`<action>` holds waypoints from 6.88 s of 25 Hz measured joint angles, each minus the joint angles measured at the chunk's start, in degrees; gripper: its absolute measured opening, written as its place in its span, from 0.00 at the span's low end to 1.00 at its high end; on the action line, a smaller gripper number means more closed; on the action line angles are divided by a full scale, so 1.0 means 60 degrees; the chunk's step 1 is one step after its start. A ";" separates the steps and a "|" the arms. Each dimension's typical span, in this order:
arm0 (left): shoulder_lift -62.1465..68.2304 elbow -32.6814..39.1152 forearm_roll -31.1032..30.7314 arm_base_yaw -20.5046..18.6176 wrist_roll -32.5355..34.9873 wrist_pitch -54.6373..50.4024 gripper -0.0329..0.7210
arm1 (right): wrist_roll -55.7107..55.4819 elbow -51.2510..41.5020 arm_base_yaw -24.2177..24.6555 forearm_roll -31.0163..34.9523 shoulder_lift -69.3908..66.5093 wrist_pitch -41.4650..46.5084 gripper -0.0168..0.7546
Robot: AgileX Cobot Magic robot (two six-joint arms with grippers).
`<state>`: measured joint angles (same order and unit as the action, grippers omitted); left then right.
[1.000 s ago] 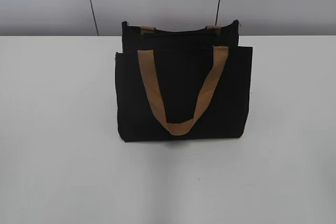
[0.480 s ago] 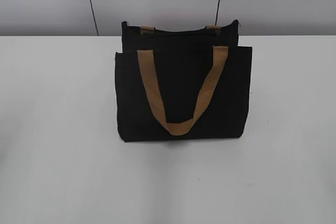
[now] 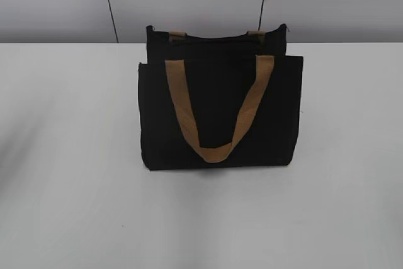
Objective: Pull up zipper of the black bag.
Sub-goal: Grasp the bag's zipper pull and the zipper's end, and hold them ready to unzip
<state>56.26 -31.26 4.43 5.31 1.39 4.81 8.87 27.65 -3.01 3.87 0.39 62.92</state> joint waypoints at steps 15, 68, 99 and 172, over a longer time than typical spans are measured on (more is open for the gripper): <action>0.5179 0.0172 -0.0343 0.1953 -0.0754 0.4273 0.36 | 0.0000 0.0000 0.0000 0.0000 0.0000 0.0000 0.40; 1.0183 -0.2021 -0.6903 0.1994 -0.0812 0.7780 0.53 | 0.0000 0.0000 0.0000 0.0000 0.0000 -0.0002 0.40; 0.9959 -0.2049 -0.6823 0.1994 -0.0793 0.7589 0.04 | 0.0000 0.0000 0.0000 0.0000 0.0000 -0.0010 0.40; 0.3731 -0.2024 -0.6819 0.3505 -0.1699 0.3284 0.04 | 1.2974 0.6644 -0.4516 0.9786 -1.6093 -0.4622 0.40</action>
<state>78.64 -43.40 -36.49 26.34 -8.81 24.51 86.72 67.52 -30.11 62.58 -96.17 35.19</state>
